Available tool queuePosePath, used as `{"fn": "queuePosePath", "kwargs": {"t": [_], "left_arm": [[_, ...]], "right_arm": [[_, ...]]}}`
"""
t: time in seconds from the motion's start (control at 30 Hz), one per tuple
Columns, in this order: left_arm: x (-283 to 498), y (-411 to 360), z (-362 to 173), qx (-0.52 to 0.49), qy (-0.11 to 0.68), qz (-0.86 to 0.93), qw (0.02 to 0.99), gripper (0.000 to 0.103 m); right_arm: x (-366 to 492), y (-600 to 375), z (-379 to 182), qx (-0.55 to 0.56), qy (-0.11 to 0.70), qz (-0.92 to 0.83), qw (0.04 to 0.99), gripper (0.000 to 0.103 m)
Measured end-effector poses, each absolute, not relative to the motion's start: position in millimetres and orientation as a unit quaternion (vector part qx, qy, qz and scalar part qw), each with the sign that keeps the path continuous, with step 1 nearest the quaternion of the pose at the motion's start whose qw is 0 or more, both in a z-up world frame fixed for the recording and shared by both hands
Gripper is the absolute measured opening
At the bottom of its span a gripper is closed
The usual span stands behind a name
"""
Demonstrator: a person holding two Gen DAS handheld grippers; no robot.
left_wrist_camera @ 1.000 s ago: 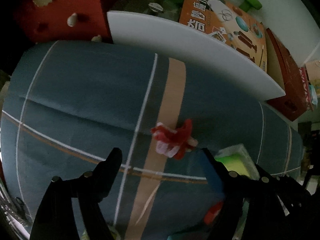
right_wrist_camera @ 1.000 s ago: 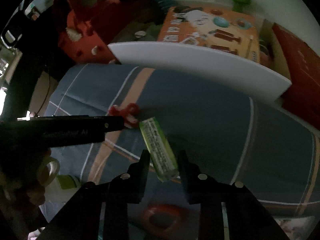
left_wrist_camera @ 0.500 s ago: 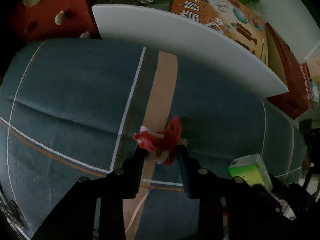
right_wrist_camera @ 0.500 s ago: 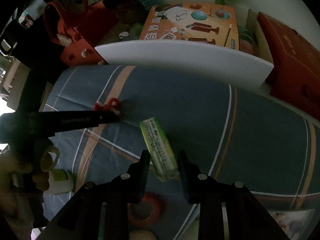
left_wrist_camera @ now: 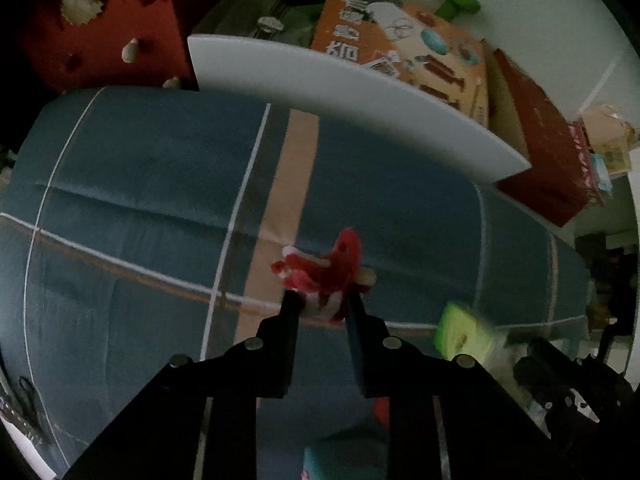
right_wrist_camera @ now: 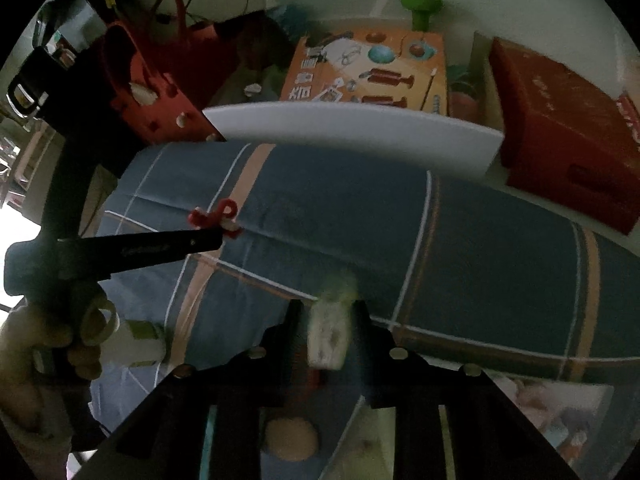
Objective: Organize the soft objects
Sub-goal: 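Carry the green packet and red clip over the white tray with both tools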
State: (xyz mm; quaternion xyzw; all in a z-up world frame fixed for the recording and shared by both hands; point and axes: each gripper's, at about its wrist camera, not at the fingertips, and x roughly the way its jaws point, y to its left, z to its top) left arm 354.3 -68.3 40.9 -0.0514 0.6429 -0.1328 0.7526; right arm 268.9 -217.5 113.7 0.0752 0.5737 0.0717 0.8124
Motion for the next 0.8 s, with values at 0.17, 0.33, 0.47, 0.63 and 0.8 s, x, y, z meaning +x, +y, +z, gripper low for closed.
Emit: {"fn": "queuePosePath", "kwargs": {"t": [0.17,0.33,0.47,0.63,0.8], "left_arm": [[335,-73,63,-0.048,0.638,-0.143,0.755,0.024],[323,-73,71,-0.042,0.637,-0.143,0.756,0.024],[319,-72,62,-0.036,0.649,-0.138,0.747,0.024],[321,-66,50,-0.034,0.659,-0.131,0.74,0.024],[325,-57,38,-0.04,0.667,-0.128,0.733,0.024]], "right_arm": [[249,-224,128,0.073,0.572,0.061,0.814,0.02],[243,-226,129,0.074,0.574,0.052,0.814,0.02],[248,-224,124,0.086,0.575,0.048,0.812,0.021],[260,-214,112,0.076,0.583,0.044,0.808,0.023],[272,-209,98,0.076,0.591,0.036,0.802,0.035]]}}
